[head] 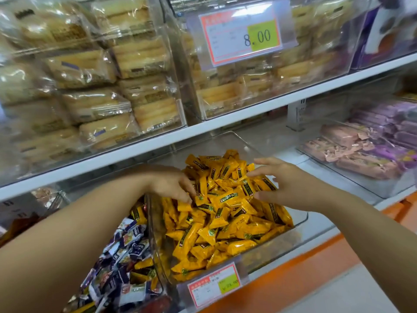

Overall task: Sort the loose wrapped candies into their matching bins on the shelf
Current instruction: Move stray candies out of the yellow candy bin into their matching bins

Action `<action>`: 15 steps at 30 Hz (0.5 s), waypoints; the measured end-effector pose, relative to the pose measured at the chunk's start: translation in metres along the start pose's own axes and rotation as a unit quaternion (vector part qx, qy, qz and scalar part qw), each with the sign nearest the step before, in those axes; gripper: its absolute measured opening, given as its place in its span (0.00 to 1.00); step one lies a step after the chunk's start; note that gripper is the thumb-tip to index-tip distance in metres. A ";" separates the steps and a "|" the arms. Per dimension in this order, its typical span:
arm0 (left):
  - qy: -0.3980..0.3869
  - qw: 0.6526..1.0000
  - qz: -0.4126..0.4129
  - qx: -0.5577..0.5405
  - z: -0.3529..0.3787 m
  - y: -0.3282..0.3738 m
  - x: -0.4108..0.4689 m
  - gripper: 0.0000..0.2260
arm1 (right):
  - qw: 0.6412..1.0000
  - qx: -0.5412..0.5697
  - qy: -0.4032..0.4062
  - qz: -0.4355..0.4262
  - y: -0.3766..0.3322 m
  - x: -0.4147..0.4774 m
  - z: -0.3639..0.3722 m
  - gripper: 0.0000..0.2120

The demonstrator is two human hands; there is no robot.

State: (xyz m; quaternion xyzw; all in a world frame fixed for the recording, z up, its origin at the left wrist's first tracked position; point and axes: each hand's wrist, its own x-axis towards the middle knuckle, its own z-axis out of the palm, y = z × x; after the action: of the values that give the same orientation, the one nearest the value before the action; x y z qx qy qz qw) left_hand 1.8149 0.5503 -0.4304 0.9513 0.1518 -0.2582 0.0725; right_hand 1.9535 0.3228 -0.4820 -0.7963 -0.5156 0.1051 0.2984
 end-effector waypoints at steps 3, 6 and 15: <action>0.122 0.992 0.038 0.002 -0.012 0.013 0.007 0.17 | 1.000 0.021 0.003 0.006 -0.003 0.002 0.001 0.20; 0.207 0.968 0.118 -0.084 -0.010 0.043 0.032 0.21 | 0.999 0.039 0.010 0.009 -0.004 0.003 0.001 0.19; 0.034 0.996 0.077 -0.034 -0.002 0.048 0.079 0.31 | 0.997 0.073 0.013 0.005 0.002 0.001 0.000 0.17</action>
State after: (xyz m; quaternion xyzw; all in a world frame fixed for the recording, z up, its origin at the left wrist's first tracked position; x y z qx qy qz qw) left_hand 1.8962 0.5255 -0.4666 0.9654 0.0888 -0.2141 0.1192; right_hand 1.9553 0.3231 -0.4832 -0.7762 -0.4984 0.1336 0.3622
